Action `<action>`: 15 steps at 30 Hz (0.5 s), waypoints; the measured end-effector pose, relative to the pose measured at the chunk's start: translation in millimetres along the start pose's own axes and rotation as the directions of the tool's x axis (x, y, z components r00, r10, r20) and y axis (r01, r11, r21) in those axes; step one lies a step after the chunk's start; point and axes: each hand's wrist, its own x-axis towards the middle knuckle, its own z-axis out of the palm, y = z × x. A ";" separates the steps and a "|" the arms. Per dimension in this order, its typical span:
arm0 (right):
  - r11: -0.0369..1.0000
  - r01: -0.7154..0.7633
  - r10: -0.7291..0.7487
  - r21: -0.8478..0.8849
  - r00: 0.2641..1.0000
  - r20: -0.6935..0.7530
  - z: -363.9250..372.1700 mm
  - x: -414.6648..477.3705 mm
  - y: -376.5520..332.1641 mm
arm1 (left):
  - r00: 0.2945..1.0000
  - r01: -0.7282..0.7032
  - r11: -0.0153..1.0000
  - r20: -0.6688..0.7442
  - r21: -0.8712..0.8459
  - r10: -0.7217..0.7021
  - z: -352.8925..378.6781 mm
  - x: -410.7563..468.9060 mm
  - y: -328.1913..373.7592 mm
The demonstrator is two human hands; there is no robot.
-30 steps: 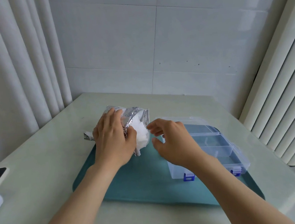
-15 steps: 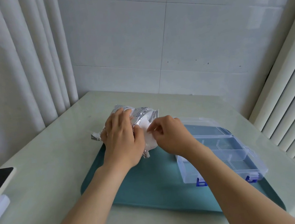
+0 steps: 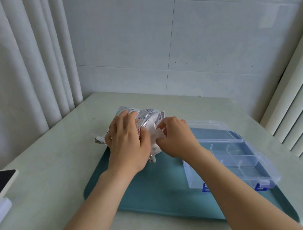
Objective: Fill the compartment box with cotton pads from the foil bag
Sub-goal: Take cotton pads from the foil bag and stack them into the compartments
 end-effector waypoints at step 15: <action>0.785 -0.169 0.142 0.596 0.986 0.093 -11.4 -4.8 -12.7 | 1.000 -0.025 0.999 -0.004 0.026 0.025 0.9 -4.2 3.2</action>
